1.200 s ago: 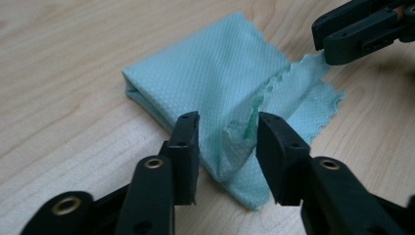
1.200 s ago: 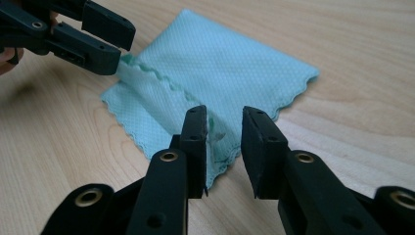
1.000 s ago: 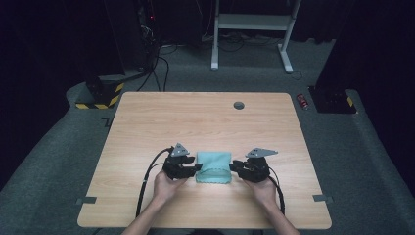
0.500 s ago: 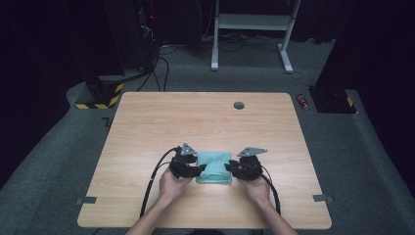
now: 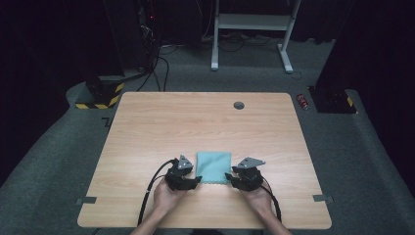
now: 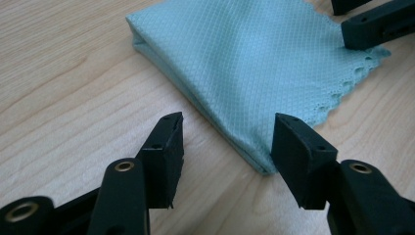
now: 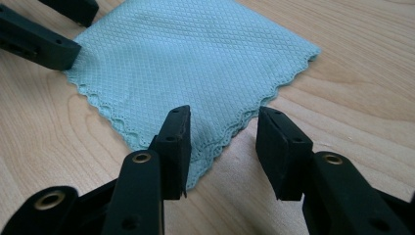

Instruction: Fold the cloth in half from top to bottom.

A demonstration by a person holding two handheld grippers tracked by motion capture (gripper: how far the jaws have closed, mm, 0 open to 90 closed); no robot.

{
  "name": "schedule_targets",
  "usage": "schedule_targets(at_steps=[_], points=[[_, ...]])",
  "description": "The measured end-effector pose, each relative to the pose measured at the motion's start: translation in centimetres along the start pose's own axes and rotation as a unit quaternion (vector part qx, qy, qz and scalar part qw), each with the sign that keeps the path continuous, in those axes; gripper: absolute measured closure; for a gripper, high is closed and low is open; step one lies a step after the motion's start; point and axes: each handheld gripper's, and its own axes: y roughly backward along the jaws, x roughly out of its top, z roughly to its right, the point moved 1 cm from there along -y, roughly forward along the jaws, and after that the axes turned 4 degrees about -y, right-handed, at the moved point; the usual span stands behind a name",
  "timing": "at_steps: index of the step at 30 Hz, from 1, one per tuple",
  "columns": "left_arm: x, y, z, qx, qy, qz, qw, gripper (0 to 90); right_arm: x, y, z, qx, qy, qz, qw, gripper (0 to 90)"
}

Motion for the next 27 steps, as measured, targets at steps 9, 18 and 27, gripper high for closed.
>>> schedule_targets(at_steps=[9, 18, 27], points=[[-1.1, 1.0, 0.2, 0.004, -0.01, 0.0, 0.9999, 45.2, -0.2, 0.2, 0.0, -0.005, 0.007, 0.0, 1.0, 54.9], [0.5, 1.6, -0.9, -0.008, 0.019, 0.07, 0.9973, 48.7, 0.2, 0.6, -0.2, 0.013, 0.004, 0.015, 0.9998, 75.5], [4.6, -1.7, -2.0, -0.006, 0.015, 0.072, 0.9973, 50.7, 3.0, -1.3, 0.8, 0.032, -0.039, 0.027, 0.9984, 84.6]])
